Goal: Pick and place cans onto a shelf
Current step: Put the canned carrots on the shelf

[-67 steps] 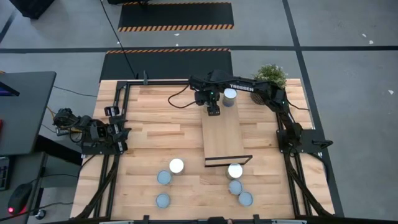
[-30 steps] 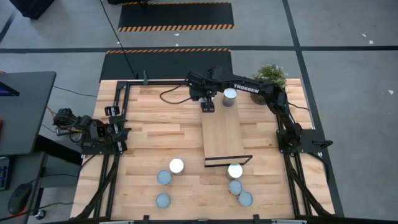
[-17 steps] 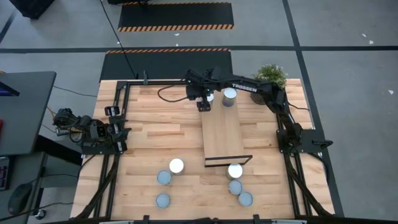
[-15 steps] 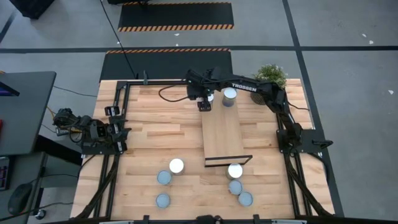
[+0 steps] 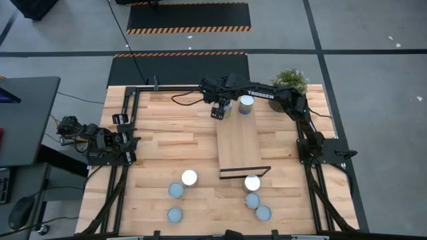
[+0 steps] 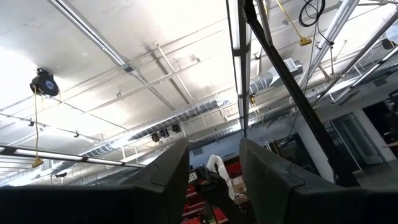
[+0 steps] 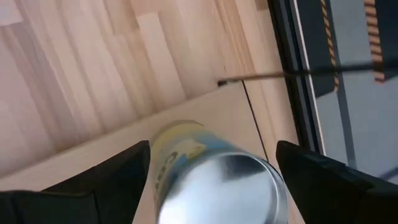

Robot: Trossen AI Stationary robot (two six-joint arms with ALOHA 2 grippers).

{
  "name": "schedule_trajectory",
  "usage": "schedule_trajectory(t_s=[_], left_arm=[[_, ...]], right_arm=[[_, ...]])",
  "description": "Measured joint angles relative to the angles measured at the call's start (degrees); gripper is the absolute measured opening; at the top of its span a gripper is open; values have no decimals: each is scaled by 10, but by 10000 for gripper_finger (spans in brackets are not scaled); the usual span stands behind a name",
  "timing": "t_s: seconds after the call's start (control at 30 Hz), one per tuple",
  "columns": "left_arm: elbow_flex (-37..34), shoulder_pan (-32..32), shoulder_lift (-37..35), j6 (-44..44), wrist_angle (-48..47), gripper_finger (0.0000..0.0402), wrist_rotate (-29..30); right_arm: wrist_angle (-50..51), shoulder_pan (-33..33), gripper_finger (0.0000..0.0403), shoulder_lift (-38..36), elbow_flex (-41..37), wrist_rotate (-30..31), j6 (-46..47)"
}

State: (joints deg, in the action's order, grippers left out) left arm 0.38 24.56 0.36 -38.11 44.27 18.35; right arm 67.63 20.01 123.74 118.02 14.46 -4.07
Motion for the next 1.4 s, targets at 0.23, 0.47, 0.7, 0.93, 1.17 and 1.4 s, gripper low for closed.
schedule_trajectory(t_s=[0.23,0.47,0.7,0.93,1.17,1.4], left_arm=[[0,0,0,0,0,149,0],[0,0,0,0,0,149,0],[0,0,0,0,0,149,0],[0,0,0,0,0,149,0],[0,0,0,0,0,149,0],[0,0,0,0,0,149,0]], right_arm=[[39,5,354,0,0,9,90],[40,6,350,0,1,9,121],[46,6,350,-1,39,9,112],[44,6,350,-1,67,9,81],[44,10,350,-1,67,9,-93],[63,7,349,-12,68,-5,-274]])
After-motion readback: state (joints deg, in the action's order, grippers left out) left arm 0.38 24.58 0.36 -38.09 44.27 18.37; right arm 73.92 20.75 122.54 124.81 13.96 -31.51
